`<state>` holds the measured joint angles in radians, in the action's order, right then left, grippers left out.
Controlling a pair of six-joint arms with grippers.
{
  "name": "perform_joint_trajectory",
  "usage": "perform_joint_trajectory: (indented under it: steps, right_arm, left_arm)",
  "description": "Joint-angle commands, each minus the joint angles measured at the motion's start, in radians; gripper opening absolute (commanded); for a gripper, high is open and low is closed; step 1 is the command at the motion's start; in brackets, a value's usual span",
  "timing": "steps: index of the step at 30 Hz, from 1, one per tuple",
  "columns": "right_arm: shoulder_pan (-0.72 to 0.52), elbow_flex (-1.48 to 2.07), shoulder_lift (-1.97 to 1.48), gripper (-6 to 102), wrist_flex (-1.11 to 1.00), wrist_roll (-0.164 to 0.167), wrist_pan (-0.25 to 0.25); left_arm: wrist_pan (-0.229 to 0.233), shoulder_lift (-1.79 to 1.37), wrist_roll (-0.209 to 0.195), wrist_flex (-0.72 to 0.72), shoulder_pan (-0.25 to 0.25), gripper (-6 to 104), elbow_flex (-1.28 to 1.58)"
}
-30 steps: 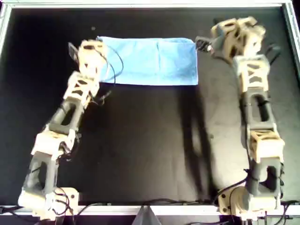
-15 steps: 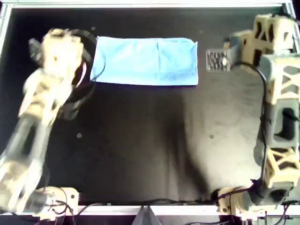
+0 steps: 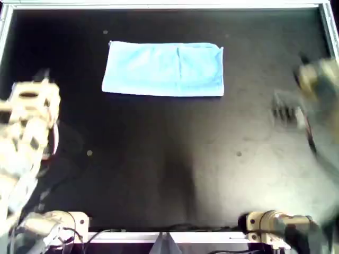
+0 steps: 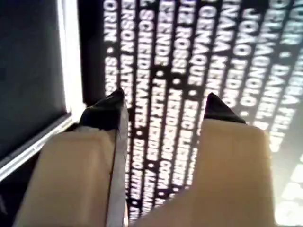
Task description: Fold a cloth
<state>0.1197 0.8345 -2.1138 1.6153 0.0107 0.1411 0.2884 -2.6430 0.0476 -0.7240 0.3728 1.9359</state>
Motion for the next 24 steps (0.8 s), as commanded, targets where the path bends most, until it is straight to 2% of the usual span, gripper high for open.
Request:
perform_joint_trajectory:
  steps: [1,3,7,15,19,24]
  right_arm:
    - [-0.012,0.333,-0.219,67,-0.054,-0.002,-0.009]
    - [-0.015,0.514,-0.310,67,-0.152,0.003,-0.011]
    - [-0.015,0.907,-0.420,67,-0.463,0.032,-0.011]
    - [-0.018,1.549,-0.449,67,-1.121,0.034,-0.011]
    - [-0.018,1.718,-0.448,67,-1.301,0.034,-0.011]
    - [-0.017,1.832,-0.448,67,-1.394,0.034,-0.011]
  left_arm:
    - [-0.005,-0.193,-0.006,0.003,0.025,56,0.126]
    - [-0.005,-0.244,0.009,0.021,0.020,56,0.247]
    - [-0.006,-0.255,0.009,0.100,0.018,56,0.491]
    - [-0.006,-0.252,0.012,0.548,0.008,56,0.793]
    - [-0.006,-0.252,0.012,0.630,0.008,56,0.904]
    - [-0.006,-0.264,0.012,0.692,0.009,56,0.985]
